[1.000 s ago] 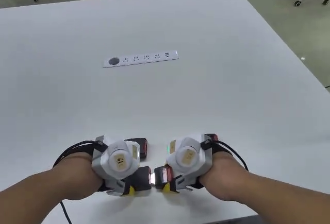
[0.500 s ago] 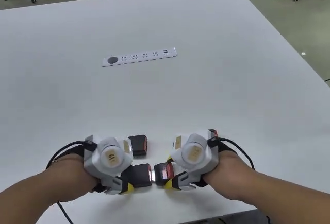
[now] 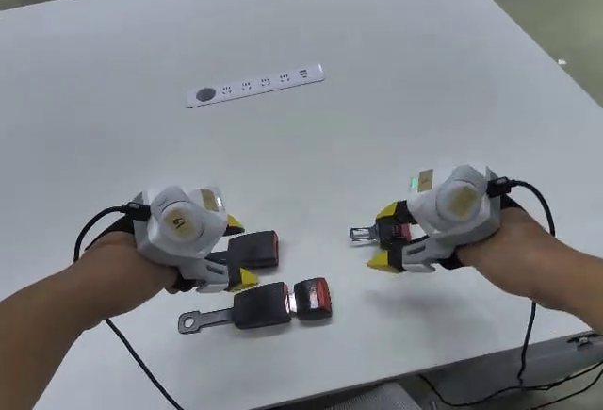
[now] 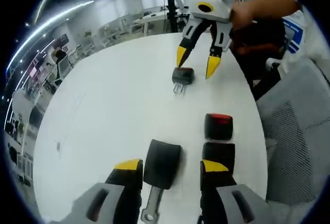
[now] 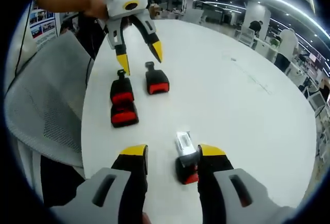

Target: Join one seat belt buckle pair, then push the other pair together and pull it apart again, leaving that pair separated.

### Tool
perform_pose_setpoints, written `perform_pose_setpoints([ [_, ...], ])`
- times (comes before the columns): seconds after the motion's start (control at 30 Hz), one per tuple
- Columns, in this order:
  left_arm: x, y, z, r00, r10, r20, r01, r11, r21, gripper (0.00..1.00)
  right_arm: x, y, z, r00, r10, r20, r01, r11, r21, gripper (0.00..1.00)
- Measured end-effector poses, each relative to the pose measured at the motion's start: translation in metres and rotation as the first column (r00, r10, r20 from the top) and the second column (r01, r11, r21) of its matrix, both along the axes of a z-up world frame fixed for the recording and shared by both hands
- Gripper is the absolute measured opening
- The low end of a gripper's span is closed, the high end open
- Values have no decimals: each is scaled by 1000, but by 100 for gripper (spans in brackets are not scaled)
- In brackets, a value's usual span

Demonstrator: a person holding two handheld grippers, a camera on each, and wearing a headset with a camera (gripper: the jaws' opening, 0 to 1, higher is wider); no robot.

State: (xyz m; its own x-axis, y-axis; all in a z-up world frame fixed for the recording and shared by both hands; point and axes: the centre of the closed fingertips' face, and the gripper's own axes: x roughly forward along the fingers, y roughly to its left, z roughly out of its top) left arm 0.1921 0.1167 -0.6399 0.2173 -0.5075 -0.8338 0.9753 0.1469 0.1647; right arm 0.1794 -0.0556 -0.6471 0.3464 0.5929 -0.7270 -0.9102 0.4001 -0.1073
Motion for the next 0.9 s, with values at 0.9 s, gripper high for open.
perform_pose_setpoints([
  [0.9,11,5,-51,988,-45,-147,59,995,86,37,17,-5,-42,991,105,-81,-108,994,-28,35],
])
